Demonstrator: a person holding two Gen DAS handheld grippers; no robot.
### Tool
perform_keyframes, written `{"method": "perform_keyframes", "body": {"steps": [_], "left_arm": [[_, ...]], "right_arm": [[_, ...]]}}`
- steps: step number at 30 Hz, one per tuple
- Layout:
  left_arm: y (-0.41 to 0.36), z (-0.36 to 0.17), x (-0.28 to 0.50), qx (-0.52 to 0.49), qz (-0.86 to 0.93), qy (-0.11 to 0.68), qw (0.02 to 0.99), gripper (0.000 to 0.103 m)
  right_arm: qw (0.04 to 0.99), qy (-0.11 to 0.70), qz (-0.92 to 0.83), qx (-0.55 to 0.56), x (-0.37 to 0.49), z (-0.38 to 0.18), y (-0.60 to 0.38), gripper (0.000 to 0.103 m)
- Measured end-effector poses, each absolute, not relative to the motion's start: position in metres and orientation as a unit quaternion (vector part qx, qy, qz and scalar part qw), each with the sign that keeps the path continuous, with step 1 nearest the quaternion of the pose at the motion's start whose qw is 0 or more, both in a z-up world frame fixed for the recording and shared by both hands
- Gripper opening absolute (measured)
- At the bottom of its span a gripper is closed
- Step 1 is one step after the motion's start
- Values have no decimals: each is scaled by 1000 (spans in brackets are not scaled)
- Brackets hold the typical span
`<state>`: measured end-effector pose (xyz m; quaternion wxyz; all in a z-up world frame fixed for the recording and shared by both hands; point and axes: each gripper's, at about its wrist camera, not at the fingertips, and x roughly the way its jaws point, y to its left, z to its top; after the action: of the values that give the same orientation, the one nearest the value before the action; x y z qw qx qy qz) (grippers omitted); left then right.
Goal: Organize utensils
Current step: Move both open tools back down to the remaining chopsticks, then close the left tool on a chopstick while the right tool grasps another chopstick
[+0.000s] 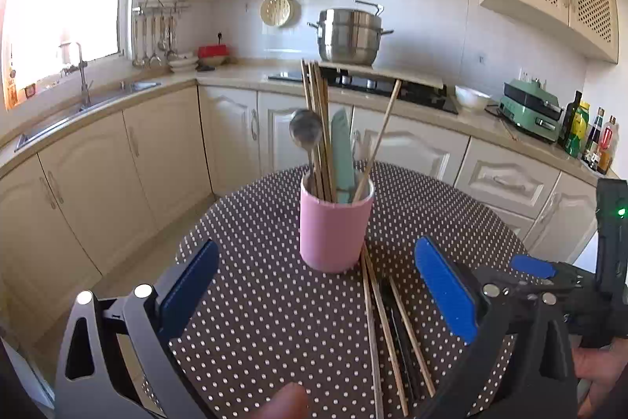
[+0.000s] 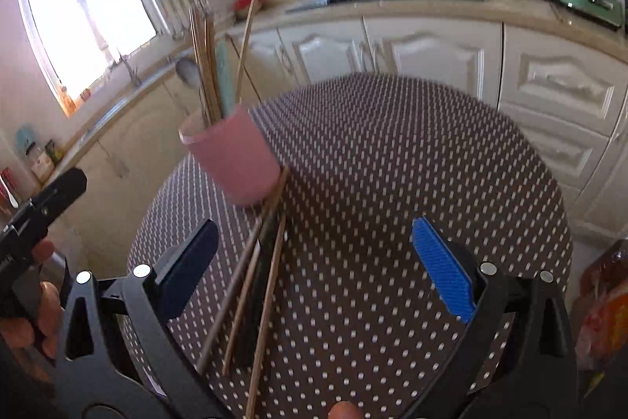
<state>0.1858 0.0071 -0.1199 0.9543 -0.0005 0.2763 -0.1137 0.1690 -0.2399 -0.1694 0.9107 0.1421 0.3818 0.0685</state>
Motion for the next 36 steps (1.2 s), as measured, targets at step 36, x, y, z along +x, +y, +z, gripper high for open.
{"method": "perform_keyframes", "body": {"steps": [36], "left_arm": [[-39,-240,214,137,-128,437,880,98]], "right_arm": [[871,489,54,3,149,-236,-188,93]]}}
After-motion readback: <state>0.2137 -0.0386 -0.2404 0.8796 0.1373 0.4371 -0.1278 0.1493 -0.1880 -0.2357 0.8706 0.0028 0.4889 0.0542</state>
